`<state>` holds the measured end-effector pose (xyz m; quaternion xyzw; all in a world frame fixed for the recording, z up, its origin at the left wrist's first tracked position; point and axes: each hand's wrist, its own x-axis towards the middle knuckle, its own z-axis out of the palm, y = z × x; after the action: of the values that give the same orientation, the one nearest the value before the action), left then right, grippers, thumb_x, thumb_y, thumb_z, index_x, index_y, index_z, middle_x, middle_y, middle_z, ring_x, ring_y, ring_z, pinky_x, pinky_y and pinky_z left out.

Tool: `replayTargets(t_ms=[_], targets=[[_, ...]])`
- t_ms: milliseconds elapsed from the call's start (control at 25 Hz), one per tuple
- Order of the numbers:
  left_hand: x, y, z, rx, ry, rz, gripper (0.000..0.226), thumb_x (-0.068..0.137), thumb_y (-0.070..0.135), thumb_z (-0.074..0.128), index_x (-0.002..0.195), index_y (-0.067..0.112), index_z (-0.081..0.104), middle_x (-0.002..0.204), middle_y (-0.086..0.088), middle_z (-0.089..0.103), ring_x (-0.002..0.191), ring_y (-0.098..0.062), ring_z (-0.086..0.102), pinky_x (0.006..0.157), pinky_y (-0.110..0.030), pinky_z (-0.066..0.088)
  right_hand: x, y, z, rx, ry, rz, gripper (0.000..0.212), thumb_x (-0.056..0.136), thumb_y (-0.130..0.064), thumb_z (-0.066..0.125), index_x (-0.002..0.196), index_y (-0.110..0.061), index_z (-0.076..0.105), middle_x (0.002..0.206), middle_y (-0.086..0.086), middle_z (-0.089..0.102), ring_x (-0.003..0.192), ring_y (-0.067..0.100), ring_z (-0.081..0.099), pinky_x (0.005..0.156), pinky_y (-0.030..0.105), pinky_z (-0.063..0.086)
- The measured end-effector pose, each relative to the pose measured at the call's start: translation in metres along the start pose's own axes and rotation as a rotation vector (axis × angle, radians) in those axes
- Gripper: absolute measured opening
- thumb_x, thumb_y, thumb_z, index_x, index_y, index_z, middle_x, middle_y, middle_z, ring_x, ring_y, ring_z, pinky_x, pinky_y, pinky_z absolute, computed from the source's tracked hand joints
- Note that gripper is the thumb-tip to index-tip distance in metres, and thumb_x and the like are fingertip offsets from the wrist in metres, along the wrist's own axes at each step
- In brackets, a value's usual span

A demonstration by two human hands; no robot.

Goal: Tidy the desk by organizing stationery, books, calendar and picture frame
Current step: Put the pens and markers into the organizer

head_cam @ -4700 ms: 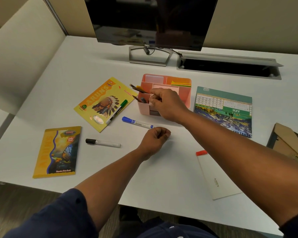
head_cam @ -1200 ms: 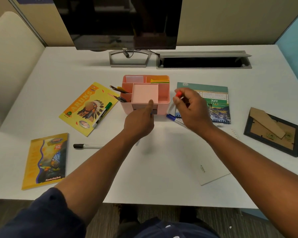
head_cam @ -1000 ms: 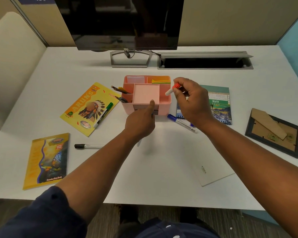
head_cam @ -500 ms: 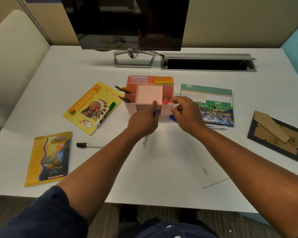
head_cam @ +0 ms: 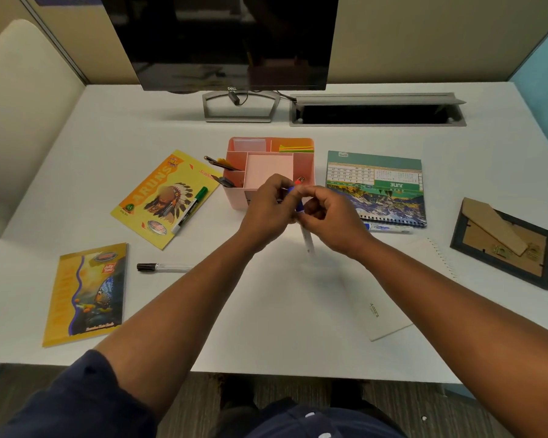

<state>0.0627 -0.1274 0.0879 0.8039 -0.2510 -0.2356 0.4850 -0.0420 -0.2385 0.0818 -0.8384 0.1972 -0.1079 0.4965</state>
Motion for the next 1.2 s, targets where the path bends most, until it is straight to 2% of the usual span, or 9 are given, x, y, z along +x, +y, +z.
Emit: replayTargets(t_ms=[120,200,400,480,560,680,880,1040,1200], targets=[[0.004,-0.007,-0.004,0.23,0.108,0.142,0.028,0.105,0.03,0.049,0.118,0.013,0.067,0.114,-0.006,0.066,0.102,-0.02,0.06,0.082,-0.029,0.049,0.005,-0.002,-0.006,-0.007,0.106,-0.002,0.041,0.09,-0.016,0.071,0.131,-0.016,0.063,0.089,0.0,0.067,0.079,0.014,0.062,0.068,0.022,0.054],[0.004,-0.01,-0.006,0.351,0.115,0.194,0.034,0.105,0.031,0.047,0.123,0.011,0.068,0.118,-0.007,0.065,0.103,-0.018,0.056,0.081,-0.027,0.042,0.009,-0.002,-0.01,-0.017,0.164,-0.02,0.037,0.091,-0.018,0.069,0.128,-0.014,0.065,0.092,-0.004,0.066,0.079,0.013,0.06,0.069,0.024,0.053],[0.004,-0.02,-0.005,0.666,0.106,0.225,0.031,0.103,0.031,0.052,0.122,0.013,0.068,0.124,-0.004,0.066,0.112,-0.021,0.052,0.092,-0.03,0.044,0.021,-0.009,-0.018,-0.013,0.309,-0.07,0.037,0.097,-0.016,0.062,0.134,-0.012,0.06,0.111,-0.002,0.063,0.094,0.013,0.057,0.077,0.019,0.05],[0.003,-0.021,-0.003,0.684,0.116,0.202,0.029,0.101,0.03,0.054,0.122,0.014,0.068,0.126,-0.003,0.065,0.114,-0.02,0.052,0.097,-0.033,0.046,0.025,-0.013,-0.021,-0.014,0.372,-0.108,0.032,0.097,-0.016,0.061,0.129,-0.011,0.062,0.111,0.001,0.064,0.09,0.01,0.059,0.077,0.021,0.053],[0.003,-0.019,-0.002,0.693,0.125,0.204,0.029,0.101,0.029,0.055,0.122,0.015,0.069,0.126,-0.003,0.065,0.114,-0.02,0.053,0.098,-0.034,0.047,0.027,-0.014,-0.023,-0.022,0.422,-0.147,0.027,0.095,-0.014,0.064,0.121,-0.01,0.063,0.105,-0.001,0.064,0.083,0.005,0.061,0.074,0.014,0.053],[0.003,-0.018,-0.003,0.703,0.122,0.2,0.029,0.1,0.029,0.056,0.123,0.016,0.069,0.125,-0.002,0.066,0.112,-0.019,0.054,0.095,-0.032,0.048,0.024,-0.008,-0.021,-0.086,0.394,-0.18,0.024,0.093,-0.011,0.066,0.116,-0.008,0.066,0.105,0.0,0.066,0.086,0.004,0.06,0.079,0.003,0.046],[-0.001,-0.017,-0.004,0.756,0.09,0.2,0.032,0.098,0.028,0.058,0.128,0.019,0.066,0.129,0.0,0.063,0.115,-0.021,0.052,0.097,-0.033,0.049,0.021,0.008,-0.009,-0.299,0.239,-0.101,0.029,0.094,-0.006,0.063,0.123,-0.007,0.068,0.121,0.011,0.069,0.104,0.021,0.061,0.087,0.022,0.048],[-0.005,-0.017,-0.002,0.809,0.063,0.213,0.035,0.098,0.027,0.06,0.132,0.019,0.061,0.135,0.0,0.058,0.121,-0.022,0.049,0.102,-0.034,0.046,0.023,0.01,-0.004,-0.316,0.192,-0.021,0.031,0.099,-0.008,0.056,0.129,-0.008,0.065,0.131,0.011,0.065,0.115,0.026,0.06,0.086,0.021,0.046],[-0.005,-0.018,-0.003,0.821,0.052,0.21,0.037,0.096,0.024,0.062,0.133,0.019,0.06,0.136,0.0,0.057,0.122,-0.022,0.05,0.102,-0.034,0.047,0.019,0.027,-0.012,-0.359,0.19,0.043,0.028,0.095,-0.005,0.057,0.121,-0.006,0.07,0.121,0.012,0.07,0.108,0.026,0.064,0.084,0.023,0.048]])
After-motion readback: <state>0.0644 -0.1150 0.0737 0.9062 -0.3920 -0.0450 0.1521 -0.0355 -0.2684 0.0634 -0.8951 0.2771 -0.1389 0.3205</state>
